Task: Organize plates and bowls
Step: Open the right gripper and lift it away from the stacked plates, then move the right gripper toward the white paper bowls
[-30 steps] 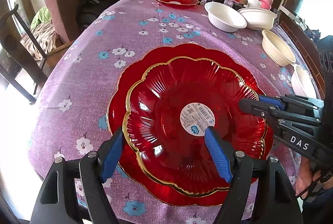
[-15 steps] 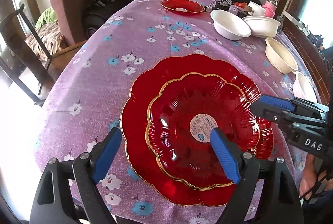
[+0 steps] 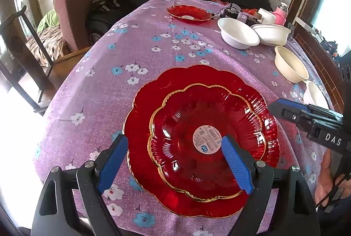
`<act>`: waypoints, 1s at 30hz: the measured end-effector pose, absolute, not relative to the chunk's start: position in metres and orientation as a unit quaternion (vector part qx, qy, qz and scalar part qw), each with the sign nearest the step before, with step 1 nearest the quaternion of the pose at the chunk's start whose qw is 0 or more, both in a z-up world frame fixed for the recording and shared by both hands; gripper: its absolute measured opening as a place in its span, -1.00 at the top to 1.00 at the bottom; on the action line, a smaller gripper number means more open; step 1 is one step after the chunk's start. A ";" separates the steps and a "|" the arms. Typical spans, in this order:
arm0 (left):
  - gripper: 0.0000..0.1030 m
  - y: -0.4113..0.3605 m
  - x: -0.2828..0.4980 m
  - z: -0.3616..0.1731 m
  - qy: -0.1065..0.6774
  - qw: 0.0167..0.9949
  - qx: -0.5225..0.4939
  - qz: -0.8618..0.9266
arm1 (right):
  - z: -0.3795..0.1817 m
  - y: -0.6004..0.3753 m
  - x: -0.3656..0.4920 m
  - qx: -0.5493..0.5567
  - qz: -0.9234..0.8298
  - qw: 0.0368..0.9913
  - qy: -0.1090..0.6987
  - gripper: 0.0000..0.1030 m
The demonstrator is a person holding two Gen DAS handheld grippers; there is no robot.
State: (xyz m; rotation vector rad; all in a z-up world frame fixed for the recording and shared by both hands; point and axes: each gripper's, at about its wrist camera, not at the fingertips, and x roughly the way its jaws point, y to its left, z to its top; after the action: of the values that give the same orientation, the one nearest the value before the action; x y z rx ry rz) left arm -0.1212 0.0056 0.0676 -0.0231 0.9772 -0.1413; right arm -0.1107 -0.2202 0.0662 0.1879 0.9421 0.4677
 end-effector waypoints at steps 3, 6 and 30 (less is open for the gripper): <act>-0.68 0.002 -0.120 0.067 0.471 0.880 -0.010 -0.069 | 0.070 -0.227 -0.109 0.091 0.221 0.864 0.444 0.22; -0.68 -0.003 -0.118 0.067 0.472 0.879 -0.007 -0.069 | 0.076 -0.233 -0.105 0.090 0.218 0.868 0.437 0.21; -0.68 -0.071 -0.117 0.076 0.466 0.876 0.034 -0.115 | 0.084 -0.365 -0.123 0.186 0.135 0.891 0.392 0.07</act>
State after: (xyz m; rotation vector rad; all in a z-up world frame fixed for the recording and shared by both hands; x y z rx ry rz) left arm -0.1172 -0.0711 0.0763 0.0717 0.9729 -0.2401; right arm -0.1232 -0.3651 0.0842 0.3872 0.8141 0.2798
